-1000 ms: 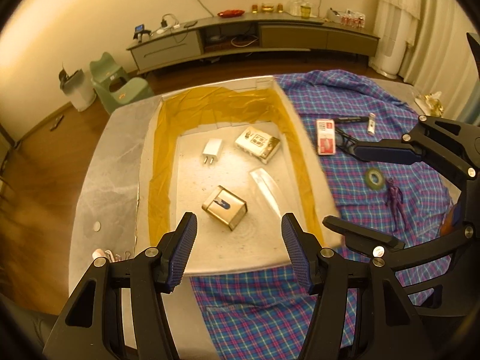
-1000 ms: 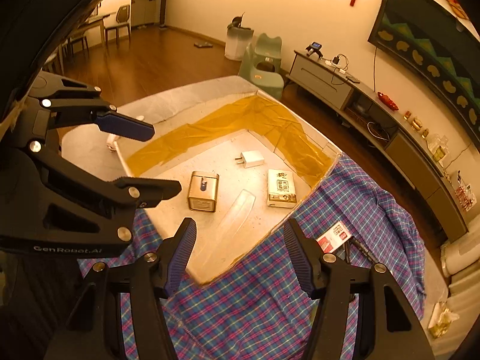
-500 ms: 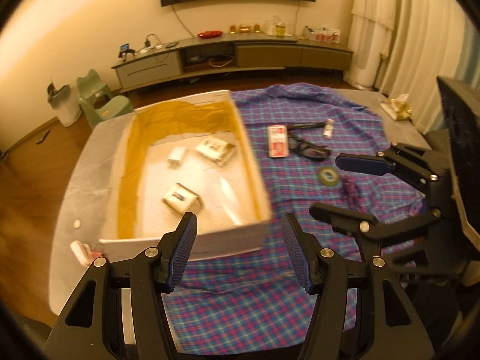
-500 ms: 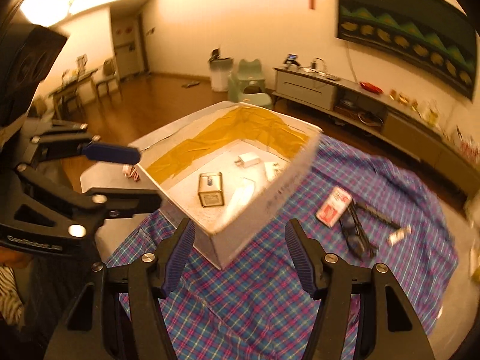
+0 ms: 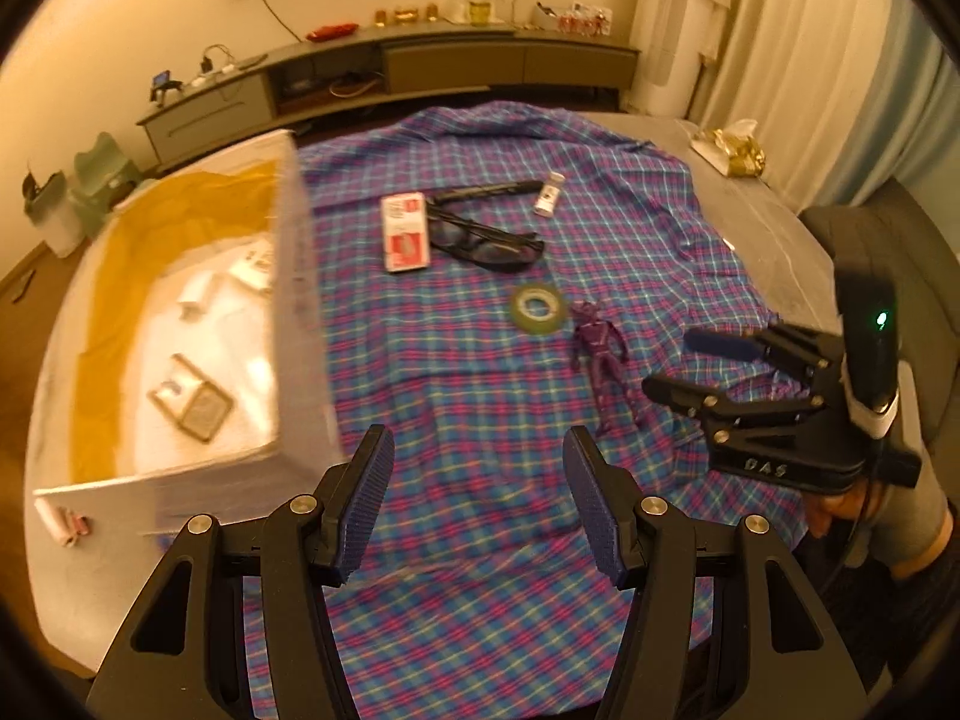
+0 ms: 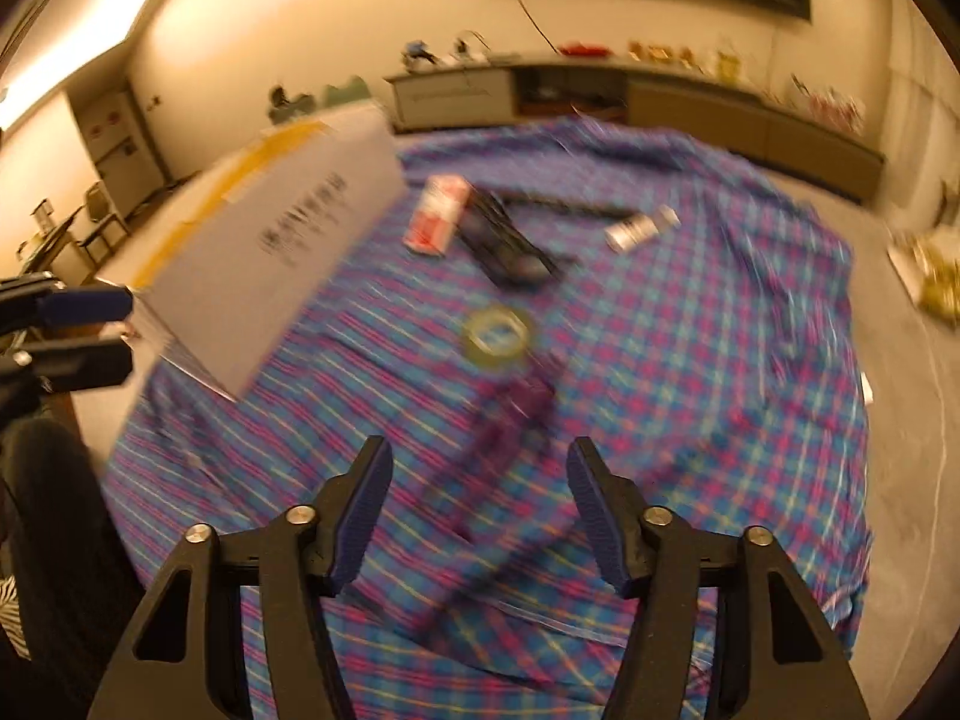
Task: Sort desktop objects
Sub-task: 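Withdraw both tools from the bin back over the plaid cloth, then grasp the green tape roll with the left tool while the right grasps the purple figurine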
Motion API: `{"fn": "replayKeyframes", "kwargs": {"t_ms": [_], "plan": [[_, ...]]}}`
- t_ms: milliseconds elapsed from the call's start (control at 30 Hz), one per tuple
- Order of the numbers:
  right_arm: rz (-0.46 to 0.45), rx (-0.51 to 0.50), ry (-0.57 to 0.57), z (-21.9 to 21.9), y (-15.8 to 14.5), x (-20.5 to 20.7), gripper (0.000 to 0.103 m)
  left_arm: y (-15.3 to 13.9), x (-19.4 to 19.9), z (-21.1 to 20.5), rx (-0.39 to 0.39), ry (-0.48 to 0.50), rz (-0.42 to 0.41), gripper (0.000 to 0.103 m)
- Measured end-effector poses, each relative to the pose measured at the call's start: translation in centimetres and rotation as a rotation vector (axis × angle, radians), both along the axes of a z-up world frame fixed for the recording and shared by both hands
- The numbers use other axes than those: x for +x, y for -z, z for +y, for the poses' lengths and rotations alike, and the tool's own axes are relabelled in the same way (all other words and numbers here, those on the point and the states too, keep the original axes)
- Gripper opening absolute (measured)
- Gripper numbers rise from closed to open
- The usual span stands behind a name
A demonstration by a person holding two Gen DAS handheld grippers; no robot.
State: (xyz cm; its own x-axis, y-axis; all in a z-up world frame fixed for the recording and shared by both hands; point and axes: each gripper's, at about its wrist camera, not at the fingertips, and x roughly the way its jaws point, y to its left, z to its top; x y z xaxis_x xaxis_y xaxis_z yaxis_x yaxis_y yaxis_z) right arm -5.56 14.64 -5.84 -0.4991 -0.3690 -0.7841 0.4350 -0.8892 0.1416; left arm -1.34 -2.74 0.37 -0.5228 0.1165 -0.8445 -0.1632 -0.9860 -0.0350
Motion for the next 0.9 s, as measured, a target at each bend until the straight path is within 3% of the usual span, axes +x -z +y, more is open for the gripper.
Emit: {"fn": "replayKeyframes", "kwargs": {"t_ms": [267,433,567,700,900], "plan": [[-0.056,-0.021,-0.005,-0.8,1.7,-2.6,0.055,3.9,-6.1,3.4,0.014,0.002,-0.064,0.062],[-0.097,0.012,0.040,-1.7,4.6,-5.2,0.056,6.6,-10.1,4.4,0.037,-0.007,-0.099,0.062],[-0.035,0.048,0.023,-2.6,5.2,-5.2,0.058,8.7,-12.4,5.0,0.056,-0.002,-0.126,0.062],[-0.023,0.049,0.035,-2.4,5.3,-4.9,0.039,10.2,-13.8,5.6,0.079,-0.005,-0.154,0.062],[-0.055,-0.009,0.075,-0.9,4.5,-5.1,0.030,11.3,-14.2,6.5,0.056,0.008,-0.135,0.062]]}}
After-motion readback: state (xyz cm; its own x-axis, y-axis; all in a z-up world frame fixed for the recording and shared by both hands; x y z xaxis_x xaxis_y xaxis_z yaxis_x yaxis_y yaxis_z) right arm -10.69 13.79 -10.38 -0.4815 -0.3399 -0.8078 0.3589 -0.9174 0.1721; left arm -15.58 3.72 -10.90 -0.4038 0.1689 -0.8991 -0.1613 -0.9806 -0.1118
